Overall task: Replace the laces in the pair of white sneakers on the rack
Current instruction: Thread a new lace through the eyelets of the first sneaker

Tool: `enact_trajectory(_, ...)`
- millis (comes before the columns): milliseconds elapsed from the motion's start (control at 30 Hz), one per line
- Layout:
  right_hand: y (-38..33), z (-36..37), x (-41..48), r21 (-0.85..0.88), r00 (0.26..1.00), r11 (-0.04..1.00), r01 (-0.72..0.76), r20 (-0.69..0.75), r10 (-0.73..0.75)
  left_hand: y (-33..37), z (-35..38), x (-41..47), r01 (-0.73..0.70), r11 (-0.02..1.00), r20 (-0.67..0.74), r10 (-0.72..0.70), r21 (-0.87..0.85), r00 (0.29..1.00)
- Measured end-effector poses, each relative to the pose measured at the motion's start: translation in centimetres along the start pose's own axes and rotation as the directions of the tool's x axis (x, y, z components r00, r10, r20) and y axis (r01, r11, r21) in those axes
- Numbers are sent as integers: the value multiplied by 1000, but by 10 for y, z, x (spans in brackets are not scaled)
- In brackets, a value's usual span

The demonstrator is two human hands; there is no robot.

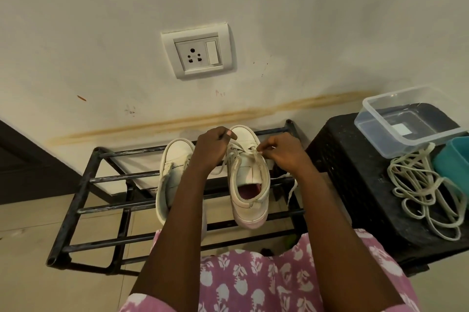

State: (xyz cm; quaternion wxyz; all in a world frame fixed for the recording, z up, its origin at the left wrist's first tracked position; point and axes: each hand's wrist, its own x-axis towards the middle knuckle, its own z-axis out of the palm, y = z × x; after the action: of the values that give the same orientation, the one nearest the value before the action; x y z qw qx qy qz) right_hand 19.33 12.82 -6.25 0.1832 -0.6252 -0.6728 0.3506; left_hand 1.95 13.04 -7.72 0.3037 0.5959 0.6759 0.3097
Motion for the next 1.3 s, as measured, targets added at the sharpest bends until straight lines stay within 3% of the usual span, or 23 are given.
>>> enact_trajectory(167, 3, 0, 3, 65, 999, 998, -21, -41, 24, 5, -4, -4, 20, 991, 39, -15, -129, 999)
enact_trajectory(300, 14, -7, 4, -32, 985, 988, -151, -90, 148, 6, -7, -7, -11, 992, 79, 21, -123, 997)
enact_trajectory(400, 19, -12, 2, -33, 922, 943, -331, -225, 315, 5, -8, -7, -34, 993, 65, 42, -111, 997)
enact_trajectory(533, 22, -13, -5, -154, 848, 863, -482, -329, 415, 3, -11, -7, -69, 992, 37, 73, -106, 997)
enact_trajectory(700, 25, -11, -8, -292, 798, 750, -593, -335, 501, 0, -13, -8, -109, 981, 36, 116, -160, 993)
enact_trajectory(767, 24, -11, -8, -309, 822, 765, -565, -294, 488, 0, -13, -8, -122, 979, 25, 128, -162, 991)
enact_trajectory(833, 20, -12, -6, -265, 884, 846, -463, -203, 421, 0, -13, -8, -150, 976, 8, 154, -159, 988)
enact_trajectory(933, 11, -13, -2, -159, 984, 971, -179, -27, 177, -1, -13, -7, -184, 968, -27, 182, -168, 983)
enact_trajectory(1033, -1, -8, -5, -6, 1000, 1000, -16, 16, 16, -1, -11, -6, -197, 966, -91, 184, -168, 979)
enact_trajectory(1300, 3, -2, -2, 31, 999, 999, -44, -12, 44, -1, -4, -5, -210, 977, -241, 200, -18, 950)
